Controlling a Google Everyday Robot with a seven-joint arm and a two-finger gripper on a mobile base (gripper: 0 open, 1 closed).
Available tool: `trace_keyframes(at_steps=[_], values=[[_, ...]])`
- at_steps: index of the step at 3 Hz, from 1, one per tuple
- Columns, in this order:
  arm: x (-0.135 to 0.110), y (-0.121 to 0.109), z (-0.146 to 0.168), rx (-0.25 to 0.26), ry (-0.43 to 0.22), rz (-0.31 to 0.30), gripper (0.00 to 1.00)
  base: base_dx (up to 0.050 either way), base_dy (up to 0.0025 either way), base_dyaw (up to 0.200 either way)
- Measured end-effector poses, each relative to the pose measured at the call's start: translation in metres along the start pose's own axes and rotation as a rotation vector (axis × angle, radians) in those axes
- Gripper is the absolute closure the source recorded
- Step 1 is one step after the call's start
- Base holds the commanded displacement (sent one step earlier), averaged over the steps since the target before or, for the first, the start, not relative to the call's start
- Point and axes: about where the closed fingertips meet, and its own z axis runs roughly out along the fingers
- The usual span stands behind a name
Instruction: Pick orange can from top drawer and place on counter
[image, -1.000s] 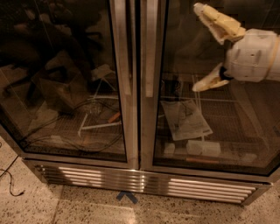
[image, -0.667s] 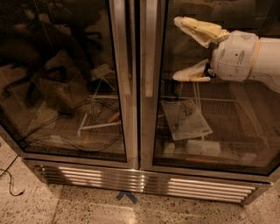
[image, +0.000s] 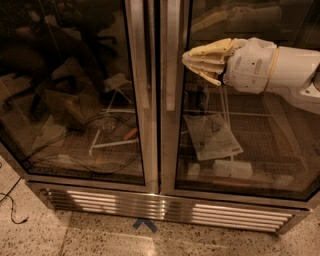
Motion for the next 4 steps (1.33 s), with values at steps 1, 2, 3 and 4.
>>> trace_keyframes(at_steps=[1, 2, 3, 4], values=[[0.005, -0.001, 0.001, 0.007, 0.011, -0.003, 0.96, 0.0, 0.0, 0.0], [0.013, -0.001, 0.008, 0.011, 0.016, -0.012, 1.0, 0.0, 0.0, 0.0], [0.017, -0.001, 0.016, 0.015, 0.011, -0.018, 1.0, 0.0, 0.0, 0.0], [0.015, -0.002, 0.022, 0.026, 0.004, -0.017, 1.0, 0.0, 0.0, 0.0]])
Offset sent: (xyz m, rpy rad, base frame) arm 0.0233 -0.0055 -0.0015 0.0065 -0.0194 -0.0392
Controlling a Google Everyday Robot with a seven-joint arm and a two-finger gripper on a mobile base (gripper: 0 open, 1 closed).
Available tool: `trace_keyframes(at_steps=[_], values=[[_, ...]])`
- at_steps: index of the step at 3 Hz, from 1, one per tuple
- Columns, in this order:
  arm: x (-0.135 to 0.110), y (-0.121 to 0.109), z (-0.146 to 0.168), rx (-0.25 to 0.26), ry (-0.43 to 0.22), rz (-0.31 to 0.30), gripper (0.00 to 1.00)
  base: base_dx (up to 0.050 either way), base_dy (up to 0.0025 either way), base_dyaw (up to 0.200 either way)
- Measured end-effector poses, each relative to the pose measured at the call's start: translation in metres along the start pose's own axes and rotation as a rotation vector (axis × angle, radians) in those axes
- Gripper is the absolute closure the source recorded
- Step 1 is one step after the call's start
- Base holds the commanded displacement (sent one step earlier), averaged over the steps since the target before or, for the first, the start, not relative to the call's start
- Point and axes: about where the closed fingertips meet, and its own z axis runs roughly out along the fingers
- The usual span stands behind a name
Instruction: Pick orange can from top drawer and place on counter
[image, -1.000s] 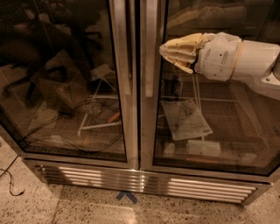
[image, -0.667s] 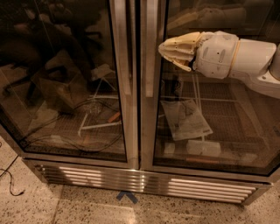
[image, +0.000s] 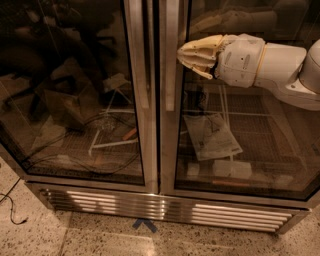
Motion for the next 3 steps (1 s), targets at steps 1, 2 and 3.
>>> trace_keyframes(at_steps=[1, 2, 3], values=[[-0.0024, -0.0006, 0.0041, 0.008, -0.012, 0.0, 1.0, 0.0, 0.0, 0.0], [-0.0017, -0.0006, -0.0009, 0.008, -0.012, 0.0, 1.0, 0.0, 0.0, 0.0], [0.0018, -0.001, 0.0001, 0.013, -0.013, -0.005, 1.0, 0.0, 0.0, 0.0]])
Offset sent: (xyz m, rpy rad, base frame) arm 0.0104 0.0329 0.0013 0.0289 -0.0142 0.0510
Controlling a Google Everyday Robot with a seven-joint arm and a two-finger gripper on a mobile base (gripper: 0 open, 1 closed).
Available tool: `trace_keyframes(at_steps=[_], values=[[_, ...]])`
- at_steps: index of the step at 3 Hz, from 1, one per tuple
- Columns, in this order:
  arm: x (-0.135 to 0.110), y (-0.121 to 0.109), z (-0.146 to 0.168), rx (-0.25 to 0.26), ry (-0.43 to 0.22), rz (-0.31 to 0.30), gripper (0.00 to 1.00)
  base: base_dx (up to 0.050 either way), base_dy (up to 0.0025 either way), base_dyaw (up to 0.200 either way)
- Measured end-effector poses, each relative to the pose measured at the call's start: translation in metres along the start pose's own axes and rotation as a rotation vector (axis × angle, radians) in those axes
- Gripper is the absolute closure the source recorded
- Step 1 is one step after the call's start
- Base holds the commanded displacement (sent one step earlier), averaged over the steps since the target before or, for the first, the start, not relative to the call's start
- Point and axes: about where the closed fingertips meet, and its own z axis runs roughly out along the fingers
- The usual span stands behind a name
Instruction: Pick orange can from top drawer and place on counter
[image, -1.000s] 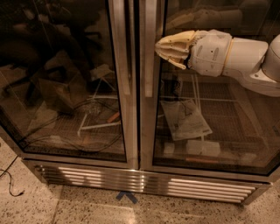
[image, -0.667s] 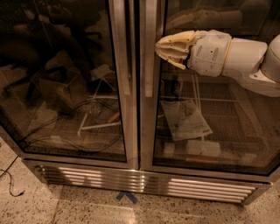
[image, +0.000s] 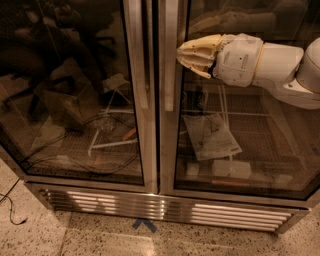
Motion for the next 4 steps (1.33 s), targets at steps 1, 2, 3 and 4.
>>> trace_keyframes(at_steps=[1, 2, 3, 4], values=[[0.0072, -0.0021, 0.0155, 0.009, -0.018, -0.012, 1.0, 0.0, 0.0, 0.0], [0.0077, -0.0028, 0.0191, 0.012, -0.027, -0.014, 1.0, 0.0, 0.0, 0.0], [0.008, -0.0028, 0.0152, 0.012, -0.027, -0.014, 1.0, 0.0, 0.0, 0.0], [0.0079, -0.0035, 0.0159, 0.017, -0.039, -0.016, 1.0, 0.0, 0.0, 0.0]])
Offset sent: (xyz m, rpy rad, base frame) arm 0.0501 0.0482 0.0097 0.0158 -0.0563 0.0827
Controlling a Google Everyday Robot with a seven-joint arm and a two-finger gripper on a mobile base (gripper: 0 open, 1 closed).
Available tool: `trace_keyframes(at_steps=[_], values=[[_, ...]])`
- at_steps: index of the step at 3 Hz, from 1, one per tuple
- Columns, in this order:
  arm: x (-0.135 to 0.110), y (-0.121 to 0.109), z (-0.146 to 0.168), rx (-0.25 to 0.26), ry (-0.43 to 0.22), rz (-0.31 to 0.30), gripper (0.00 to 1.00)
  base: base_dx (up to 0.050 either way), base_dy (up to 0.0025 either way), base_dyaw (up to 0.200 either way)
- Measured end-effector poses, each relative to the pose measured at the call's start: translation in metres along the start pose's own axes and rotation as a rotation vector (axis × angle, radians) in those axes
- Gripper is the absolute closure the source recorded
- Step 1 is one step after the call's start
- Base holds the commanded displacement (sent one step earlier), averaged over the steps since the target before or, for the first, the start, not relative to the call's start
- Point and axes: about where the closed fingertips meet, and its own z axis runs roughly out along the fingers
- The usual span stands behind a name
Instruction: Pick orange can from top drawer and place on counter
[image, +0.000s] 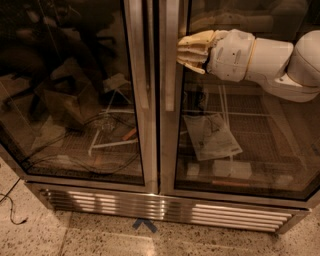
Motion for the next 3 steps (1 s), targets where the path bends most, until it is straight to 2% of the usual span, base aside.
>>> trace_keyframes(at_steps=[3], values=[[0.0004, -0.0008, 0.0009, 0.007, -0.027, -0.003, 1.0, 0.0, 0.0, 0.0]])
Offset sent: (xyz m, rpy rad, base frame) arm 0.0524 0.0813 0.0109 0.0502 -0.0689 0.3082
